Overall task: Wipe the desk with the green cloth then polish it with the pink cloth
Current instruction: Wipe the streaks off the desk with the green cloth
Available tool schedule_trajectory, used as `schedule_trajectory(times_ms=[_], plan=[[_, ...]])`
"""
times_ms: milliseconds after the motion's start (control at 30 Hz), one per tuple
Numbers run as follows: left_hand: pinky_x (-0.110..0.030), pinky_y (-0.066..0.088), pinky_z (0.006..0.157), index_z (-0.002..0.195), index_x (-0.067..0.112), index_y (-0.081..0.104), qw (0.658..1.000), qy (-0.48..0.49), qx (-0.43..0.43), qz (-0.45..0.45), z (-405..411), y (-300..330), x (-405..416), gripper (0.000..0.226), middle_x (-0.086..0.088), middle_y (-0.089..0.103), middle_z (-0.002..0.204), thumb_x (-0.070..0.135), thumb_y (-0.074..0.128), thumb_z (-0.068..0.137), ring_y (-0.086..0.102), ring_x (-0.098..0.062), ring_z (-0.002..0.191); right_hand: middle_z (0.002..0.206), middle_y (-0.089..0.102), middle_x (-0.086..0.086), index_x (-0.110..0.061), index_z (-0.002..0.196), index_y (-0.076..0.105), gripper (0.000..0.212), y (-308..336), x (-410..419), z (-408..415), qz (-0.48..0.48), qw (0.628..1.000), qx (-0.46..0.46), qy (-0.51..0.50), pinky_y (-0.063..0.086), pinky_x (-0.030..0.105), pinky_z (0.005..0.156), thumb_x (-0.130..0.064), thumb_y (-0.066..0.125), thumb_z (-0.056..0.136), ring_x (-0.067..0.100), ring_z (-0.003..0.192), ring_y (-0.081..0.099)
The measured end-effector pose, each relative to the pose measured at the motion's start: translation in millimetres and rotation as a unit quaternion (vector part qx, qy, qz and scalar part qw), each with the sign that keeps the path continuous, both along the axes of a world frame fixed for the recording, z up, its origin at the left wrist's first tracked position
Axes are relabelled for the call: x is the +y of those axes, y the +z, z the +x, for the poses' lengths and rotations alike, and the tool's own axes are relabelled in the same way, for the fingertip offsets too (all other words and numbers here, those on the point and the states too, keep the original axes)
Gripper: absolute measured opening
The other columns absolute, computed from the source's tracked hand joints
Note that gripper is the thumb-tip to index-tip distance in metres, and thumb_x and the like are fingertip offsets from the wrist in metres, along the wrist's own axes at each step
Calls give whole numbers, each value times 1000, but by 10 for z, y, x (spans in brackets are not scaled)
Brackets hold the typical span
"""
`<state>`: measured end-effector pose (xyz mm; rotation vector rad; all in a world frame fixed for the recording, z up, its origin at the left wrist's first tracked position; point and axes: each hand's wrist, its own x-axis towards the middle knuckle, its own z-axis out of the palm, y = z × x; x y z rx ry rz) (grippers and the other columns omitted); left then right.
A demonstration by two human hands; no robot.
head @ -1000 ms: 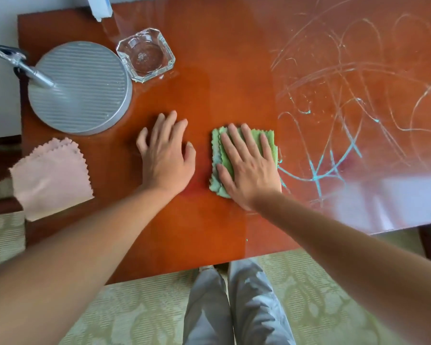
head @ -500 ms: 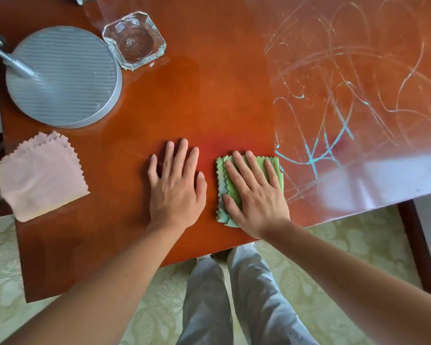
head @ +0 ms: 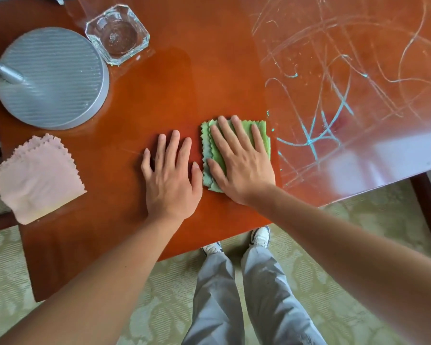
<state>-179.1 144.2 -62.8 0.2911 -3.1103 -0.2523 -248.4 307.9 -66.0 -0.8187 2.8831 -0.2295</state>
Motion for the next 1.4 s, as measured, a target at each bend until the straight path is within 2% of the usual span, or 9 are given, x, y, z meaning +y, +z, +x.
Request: schedule_trajectory(times_ms=[167,333,433,567,833,967,1167,1267,1400], plan=[[-55,15,121,153,16,42,1000,6,-16,6,-19,49,26,57,-10,31,164,40,30,102,22,-31,154,170,14,3,-18,162,20,69,-12,322,676,-13,1000,-6,9,6,53,126,-53,31,104,24,158,3],[-56,23,115,130,11,62,997,-53,50,39,-203,144,220,42,-15,50,150,20,45,93,40,-32,144,169,17,0,-21,162,23,68,19,692,666,-13,1000,-7,0,8,53,126,-54,35,103,22,157,7],[-57,21,116,138,15,57,995,-74,27,55,-451,169,441,45,-11,45,155,24,44,95,35,-30,148,169,18,0,-21,161,25,68,36,860,549,1,1000,-10,-15,9,53,126,-54,35,102,24,157,7],[-57,15,120,153,22,42,998,-51,-19,31,-572,56,555,54,-7,31,164,36,28,102,22,-28,154,169,18,0,-22,161,26,68,33,855,412,-6,999,-8,-50,8,53,127,-56,33,102,24,158,6],[-58,19,119,150,22,47,998,-55,10,16,-559,-17,553,52,-7,36,162,38,32,103,27,-29,152,170,14,1,-23,162,19,71,44,537,-737,1,998,-11,-64,7,53,126,-59,22,102,23,158,3],[-58,20,120,150,21,47,998,-58,11,20,-553,-15,552,51,-7,36,162,38,33,105,27,-29,152,170,15,1,-22,162,19,71,45,479,-896,5,998,-2,-56,4,51,127,-58,20,101,24,157,4],[-58,19,120,150,21,48,998,-54,15,28,-546,-8,563,50,-7,37,161,38,34,105,28,-29,152,170,11,1,-22,163,14,69,59,765,-323,7,999,-10,-31,5,53,127,-59,14,105,23,158,-1],[-58,19,119,148,20,50,998,-52,21,37,-552,-2,559,48,-8,39,160,37,37,105,29,-30,151,170,14,1,-21,163,18,68,36,1015,66,12,1000,-8,-9,10,56,125,-56,24,105,24,158,4],[-58,19,119,147,19,52,997,-51,28,43,-552,-3,556,47,-8,40,160,36,40,105,31,-31,151,170,16,1,-21,162,19,68,32,1065,116,15,1000,-8,1,12,58,124,-55,29,105,25,158,7]])
